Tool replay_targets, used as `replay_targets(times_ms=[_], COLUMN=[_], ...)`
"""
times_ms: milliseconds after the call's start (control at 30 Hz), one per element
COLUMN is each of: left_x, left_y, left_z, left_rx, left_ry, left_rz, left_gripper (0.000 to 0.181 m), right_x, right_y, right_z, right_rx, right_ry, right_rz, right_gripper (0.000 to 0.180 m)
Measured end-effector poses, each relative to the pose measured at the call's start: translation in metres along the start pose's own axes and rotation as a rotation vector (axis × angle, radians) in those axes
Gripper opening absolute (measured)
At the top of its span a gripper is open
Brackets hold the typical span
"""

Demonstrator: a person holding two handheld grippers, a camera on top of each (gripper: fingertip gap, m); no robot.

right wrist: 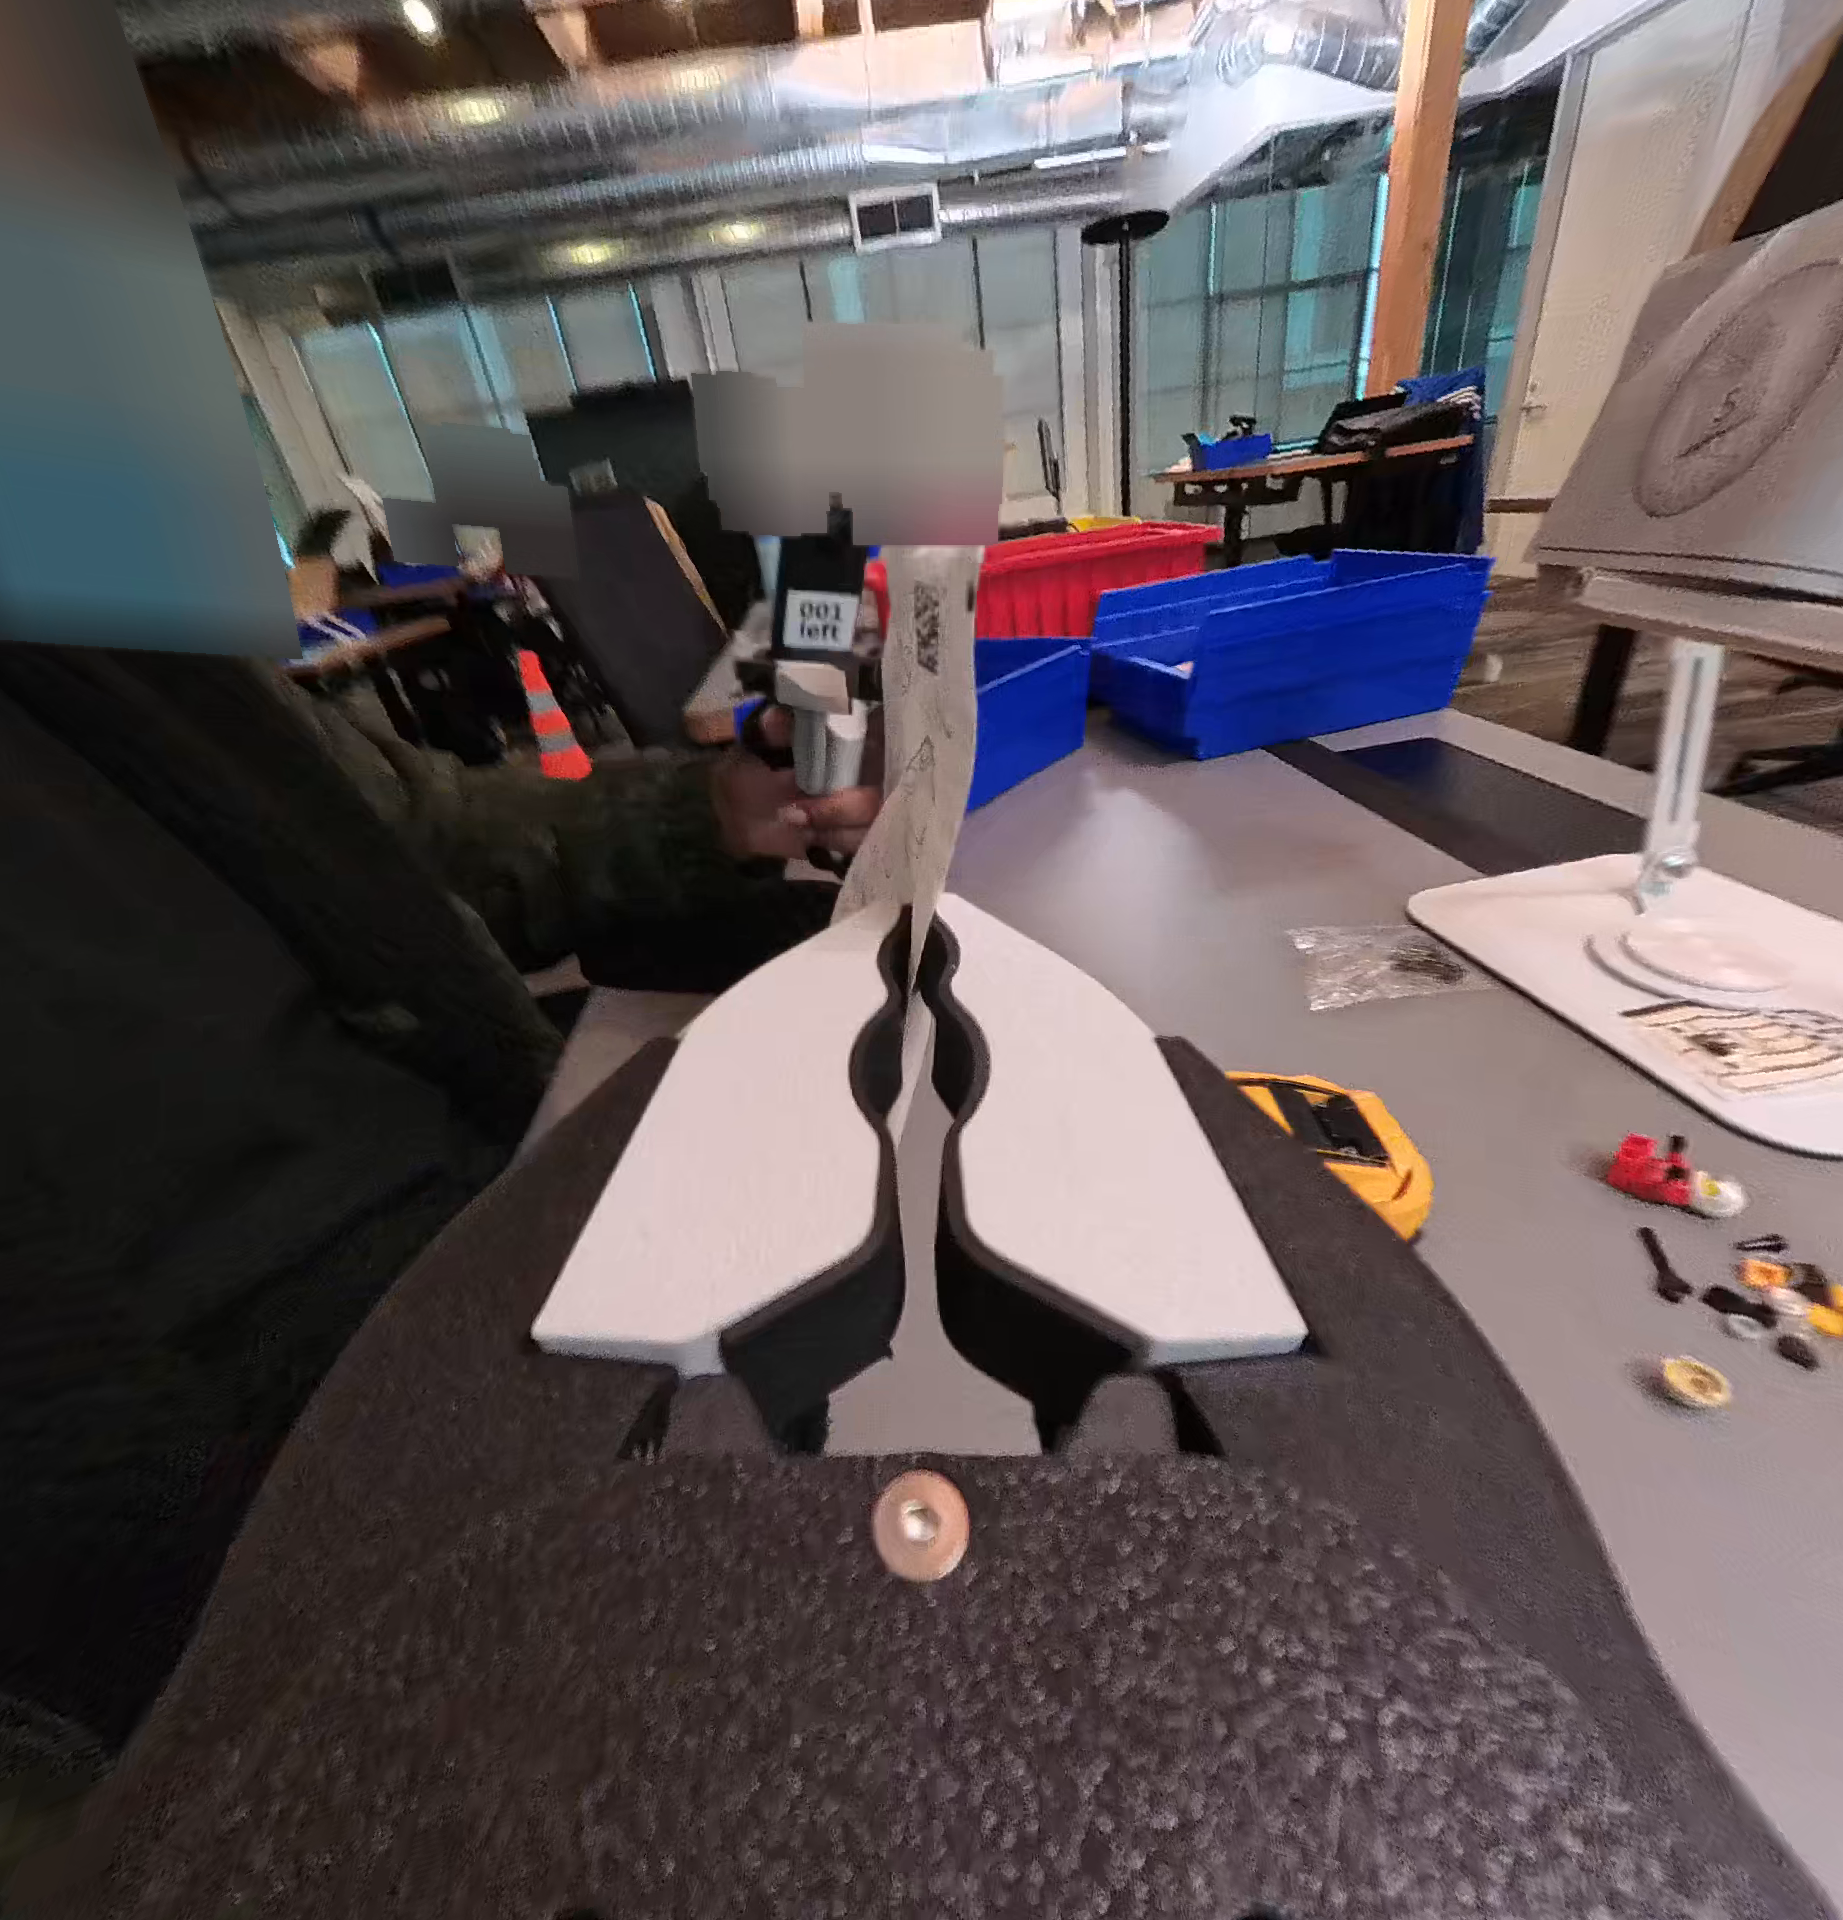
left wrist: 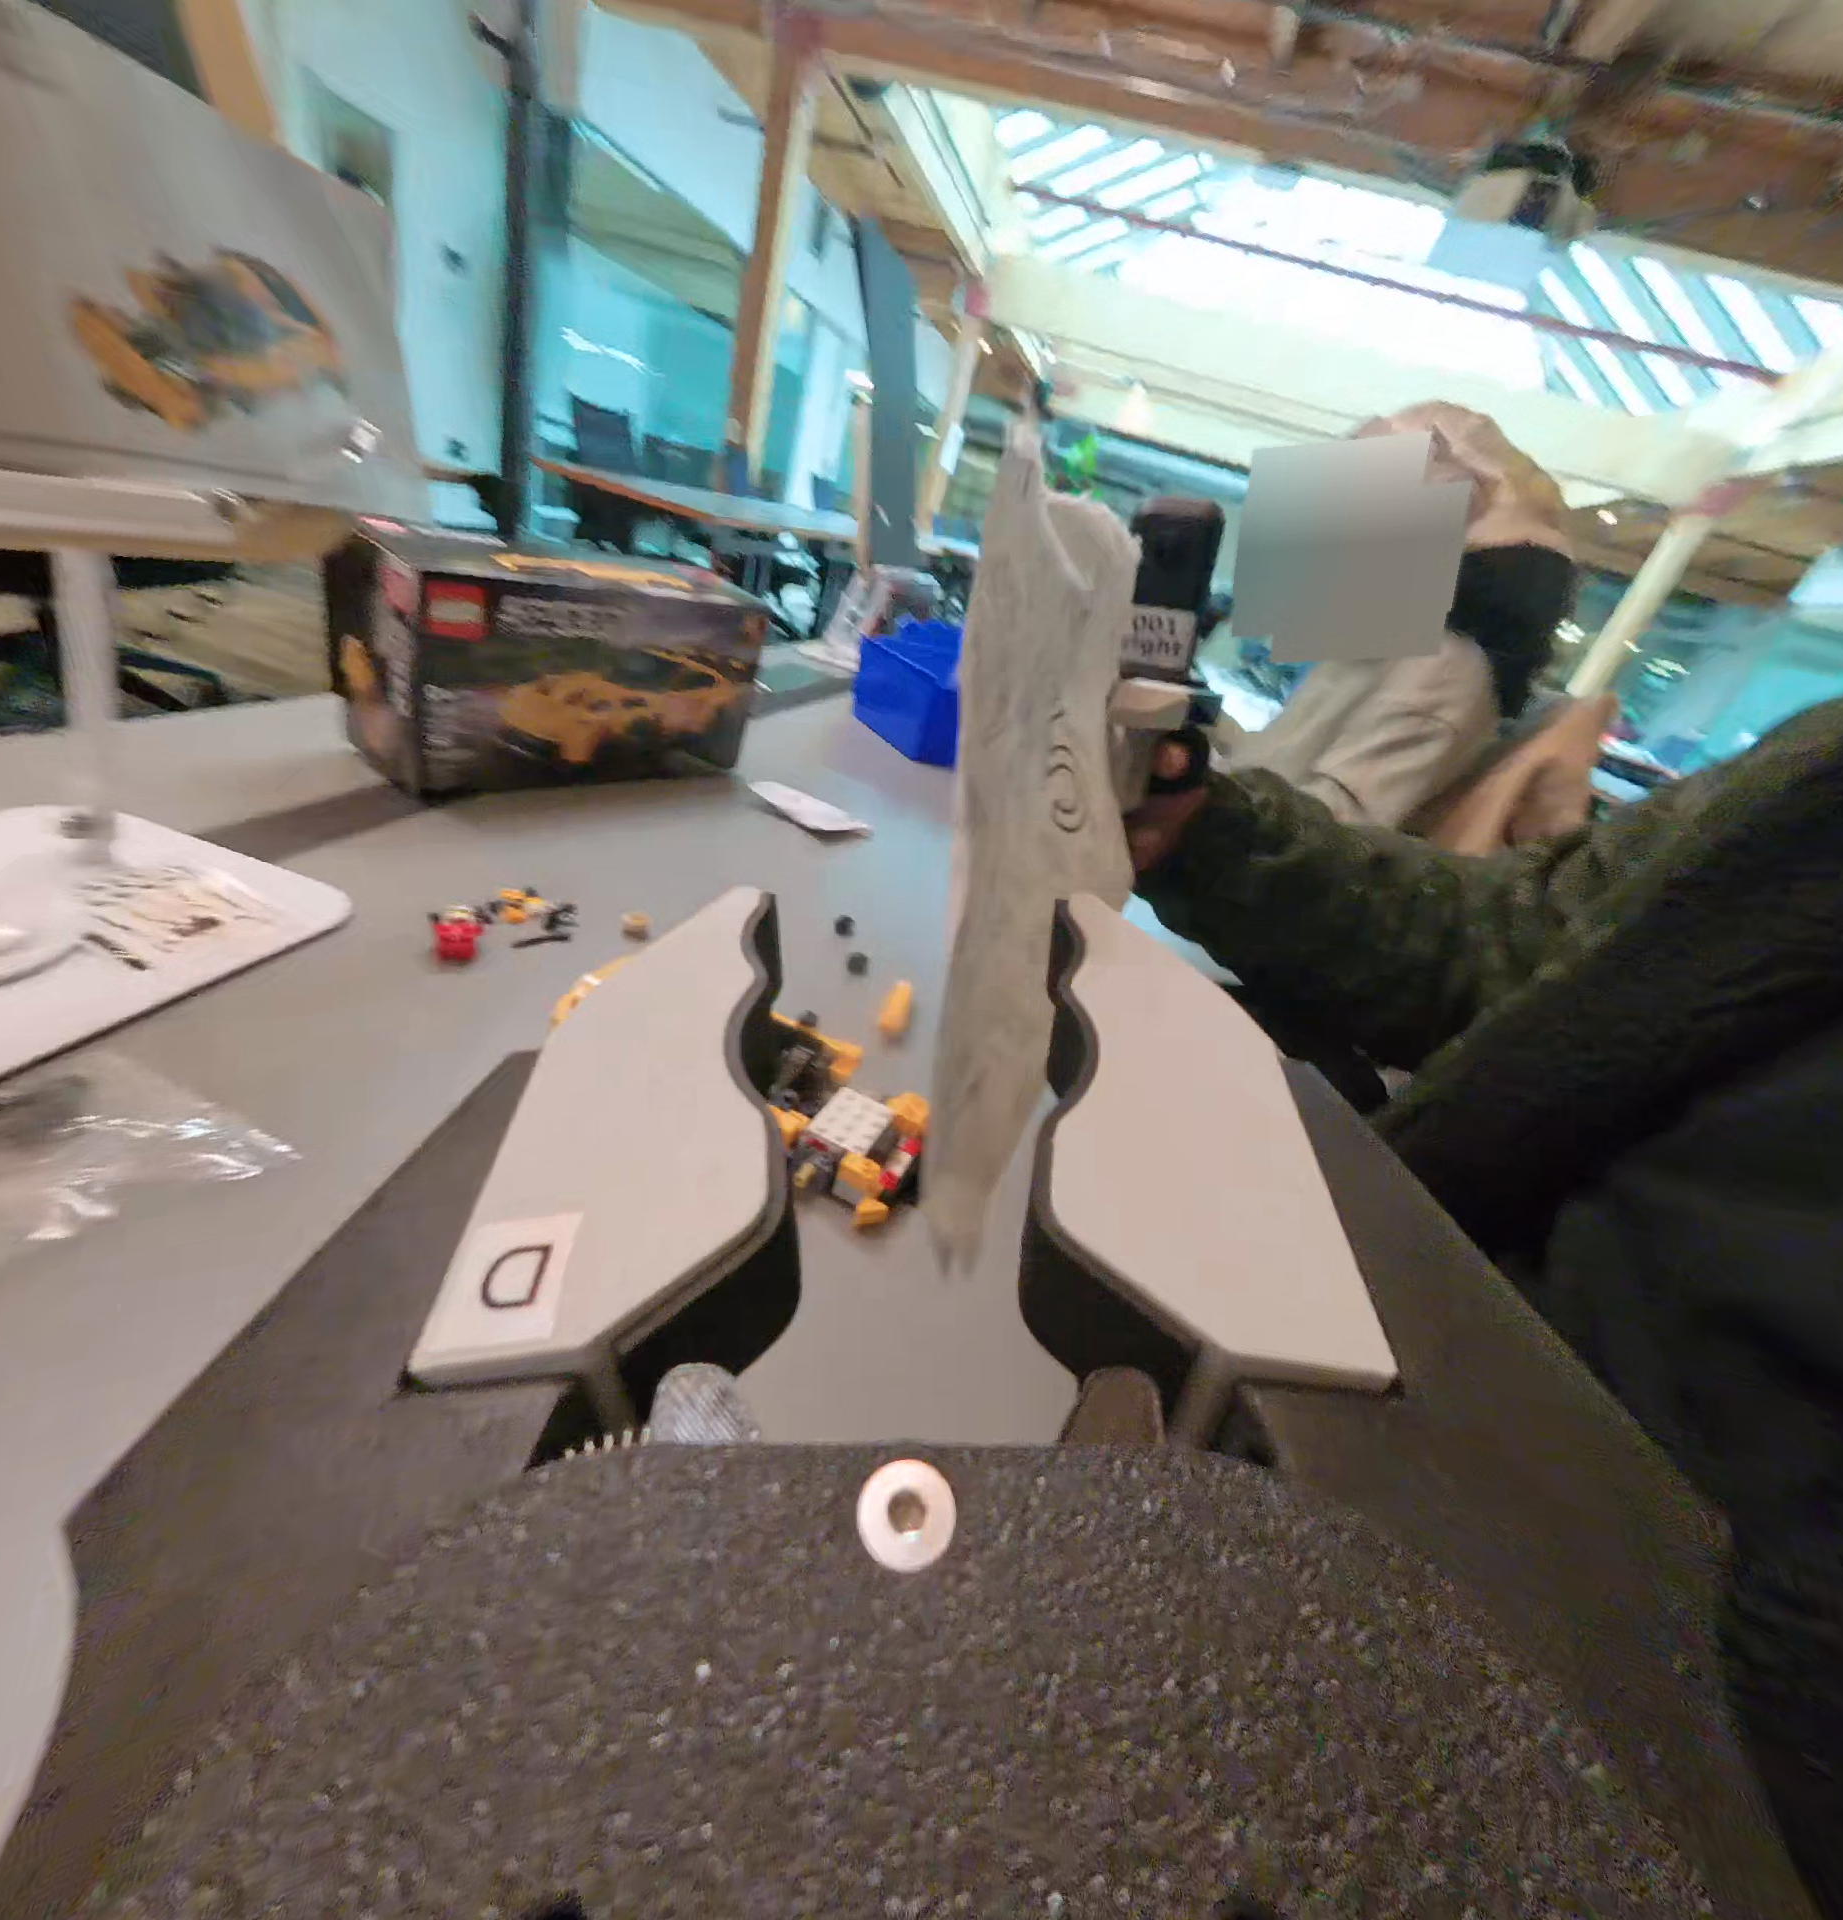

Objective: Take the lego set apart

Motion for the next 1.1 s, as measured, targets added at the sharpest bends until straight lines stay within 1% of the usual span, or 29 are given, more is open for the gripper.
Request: replay_targets(times_ms=[67, 100, 133, 167, 200, 300, 367, 433, 533, 633, 667, 767, 867, 933, 1000, 1067, 1100], left_x=[0.009, 0.010, 0.009, 0.006, 0.005, 0.005, 0.002, 0.004, 0.011, 0.018, 0.018, 0.020, 0.019, 0.018, 0.016, 0.016, 0.016], left_y=[-0.004, -0.006, -0.007, -0.007, -0.007, -0.007, -0.011, -0.015, -0.018, -0.013, -0.009, 0.005, 0.007, 0.004, 0.004, 0.005, 0.004], left_z=[-0.001, -0.003, -0.005, -0.007, -0.010, -0.014, -0.006, 0.006, 0.027, 0.043, 0.049, 0.055, 0.059, 0.059, 0.057, 0.055, 0.053], left_rx=[-0.049, -0.074, -0.100, -0.117, -0.127, -0.108, -0.124, -0.149, -0.238, -0.296, -0.312, -0.288, -0.287, -0.300, -0.298, -0.287, -0.285], left_ry=[-0.055, -0.091, -0.133, -0.165, -0.170, -0.146, -0.137, -0.133, -0.181, -0.196, -0.203, -0.190, -0.220, -0.233, -0.233, -0.232, -0.235], left_rz=[0.074, 0.053, -0.003, -0.048, -0.054, -0.008, 0.006, 0.059, 0.114, 0.164, 0.167, 0.206, 0.190, 0.156, 0.134, 0.114, 0.104], left_gripper=[0.026, 0.017, 0.001, 0.000, 0.000, 0.001, 0.000, 0.000, 0.000, 0.000, 0.000, 0.000, 0.000, 0.000, 0.000, 0.000, 0.000], right_x=[-0.002, -0.002, -0.003, -0.004, -0.003, -0.004, -0.006, -0.011, -0.027, -0.046, -0.050, -0.054, -0.055, -0.052, -0.048, -0.043, -0.043], right_y=[-0.005, -0.008, -0.010, -0.010, -0.011, -0.010, -0.013, -0.019, -0.032, -0.041, -0.042, -0.040, -0.037, -0.029, -0.015, -0.001, 0.002], right_z=[-0.001, -0.002, -0.003, -0.005, -0.006, -0.008, -0.003, 0.005, 0.022, 0.040, 0.047, 0.069, 0.076, 0.070, 0.051, 0.025, 0.012], right_rx=[-0.011, -0.009, -0.011, -0.011, -0.010, 0.004, -0.021, -0.055, -0.162, -0.266, -0.308, -0.436, -0.467, -0.458, -0.405, -0.351, -0.339], right_ry=[0.038, 0.049, 0.057, 0.063, 0.070, 0.076, 0.090, 0.100, 0.159, 0.217, 0.233, 0.276, 0.250, 0.195, 0.150, 0.149, 0.155], right_rz=[0.041, 0.049, 0.048, 0.056, 0.066, 0.076, 0.075, 0.029, -0.046, -0.108, -0.104, -0.035, 0.016, 0.031, 0.048, 0.122, 0.150], right_gripper=[0.000, 0.000, 0.000, 0.000, 0.000, 0.000, 0.000, 0.000, 0.001, 0.001, 0.001, 0.001, 0.004, 0.014, 0.019, 0.017, 0.013])
Point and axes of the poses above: each gripper's, where its closed fingertips meet, y back along the fingers, z out of its underside, x = y × z across the jaws, the point moved 5 cm from there along y, back along the fingers, and after that the axes turned 14 degrees about -x, right-handed, at the moved point
